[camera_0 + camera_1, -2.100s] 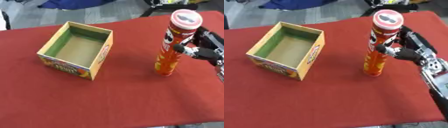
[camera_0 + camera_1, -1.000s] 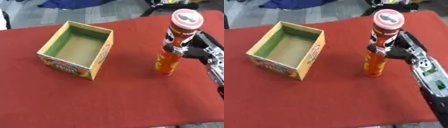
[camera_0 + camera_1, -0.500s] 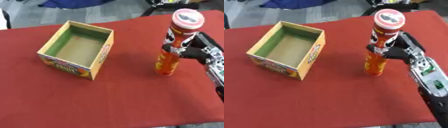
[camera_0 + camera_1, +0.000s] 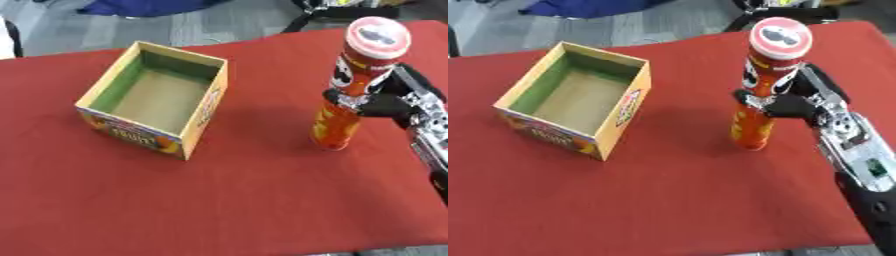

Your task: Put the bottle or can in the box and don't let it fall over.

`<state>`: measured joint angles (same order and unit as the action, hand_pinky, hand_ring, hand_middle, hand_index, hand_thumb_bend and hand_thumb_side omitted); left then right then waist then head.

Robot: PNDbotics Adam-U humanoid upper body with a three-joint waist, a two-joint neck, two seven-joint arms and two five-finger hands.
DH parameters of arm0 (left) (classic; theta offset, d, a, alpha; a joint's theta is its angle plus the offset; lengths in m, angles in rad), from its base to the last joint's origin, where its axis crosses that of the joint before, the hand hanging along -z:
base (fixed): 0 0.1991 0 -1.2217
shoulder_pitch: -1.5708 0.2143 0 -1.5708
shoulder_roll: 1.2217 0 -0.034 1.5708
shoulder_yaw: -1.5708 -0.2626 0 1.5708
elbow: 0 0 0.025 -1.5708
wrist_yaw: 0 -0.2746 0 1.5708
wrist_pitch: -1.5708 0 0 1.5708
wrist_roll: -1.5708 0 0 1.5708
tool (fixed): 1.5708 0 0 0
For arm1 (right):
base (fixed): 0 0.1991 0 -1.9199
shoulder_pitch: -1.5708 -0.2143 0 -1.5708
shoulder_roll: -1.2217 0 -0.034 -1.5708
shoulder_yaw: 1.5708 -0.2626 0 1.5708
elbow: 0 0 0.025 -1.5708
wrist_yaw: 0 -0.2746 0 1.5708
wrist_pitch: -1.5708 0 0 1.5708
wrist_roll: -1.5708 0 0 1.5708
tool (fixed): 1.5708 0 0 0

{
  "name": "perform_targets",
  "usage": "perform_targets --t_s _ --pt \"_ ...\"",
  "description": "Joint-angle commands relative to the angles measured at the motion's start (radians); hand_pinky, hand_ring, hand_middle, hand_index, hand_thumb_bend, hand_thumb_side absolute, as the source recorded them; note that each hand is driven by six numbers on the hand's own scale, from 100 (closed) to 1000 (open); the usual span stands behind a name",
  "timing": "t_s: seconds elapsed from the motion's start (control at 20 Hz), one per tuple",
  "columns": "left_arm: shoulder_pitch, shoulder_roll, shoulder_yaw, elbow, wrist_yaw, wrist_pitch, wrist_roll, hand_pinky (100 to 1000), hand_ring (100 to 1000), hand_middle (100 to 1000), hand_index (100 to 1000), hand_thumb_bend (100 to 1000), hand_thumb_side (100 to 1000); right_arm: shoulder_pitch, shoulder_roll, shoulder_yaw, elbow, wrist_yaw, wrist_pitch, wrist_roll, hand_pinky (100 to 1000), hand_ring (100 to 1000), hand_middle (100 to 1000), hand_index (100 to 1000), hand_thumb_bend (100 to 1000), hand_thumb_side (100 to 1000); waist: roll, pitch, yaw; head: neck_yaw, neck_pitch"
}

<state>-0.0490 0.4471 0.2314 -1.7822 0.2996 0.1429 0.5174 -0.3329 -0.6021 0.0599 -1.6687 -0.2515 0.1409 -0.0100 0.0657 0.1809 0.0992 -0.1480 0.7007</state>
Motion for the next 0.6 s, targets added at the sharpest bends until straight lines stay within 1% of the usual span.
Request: perform_targets --t_s 0.05,0.35,0.6 --pt "-0.01 0.02 0.008 -0.017 -0.008 -0.001 0.0 769 811 758 812 504 794 0.002 -0.022 -0.006 -0.029 -0.009 0.0 -0.003 807 742 530 595 417 100 -0.002 -0.006 0.002 -0.002 -0.012" --pt "-0.01 0.021 0.008 -0.017 -0.009 -0.001 -0.001 770 811 758 812 504 794 0.014 -0.027 -0.009 -0.05 -0.024 0.004 -0.015 801 727 508 570 388 100 -0.003 -0.006 0.002 -0.001 -0.013" --pt "-0.008 0.021 0.009 -0.017 -0.009 -0.001 -0.001 770 811 758 812 503 794 0.007 -0.038 -0.013 -0.062 -0.035 0.013 -0.03 799 722 501 559 385 100 -0.004 -0.008 0.0 0.0 -0.01"
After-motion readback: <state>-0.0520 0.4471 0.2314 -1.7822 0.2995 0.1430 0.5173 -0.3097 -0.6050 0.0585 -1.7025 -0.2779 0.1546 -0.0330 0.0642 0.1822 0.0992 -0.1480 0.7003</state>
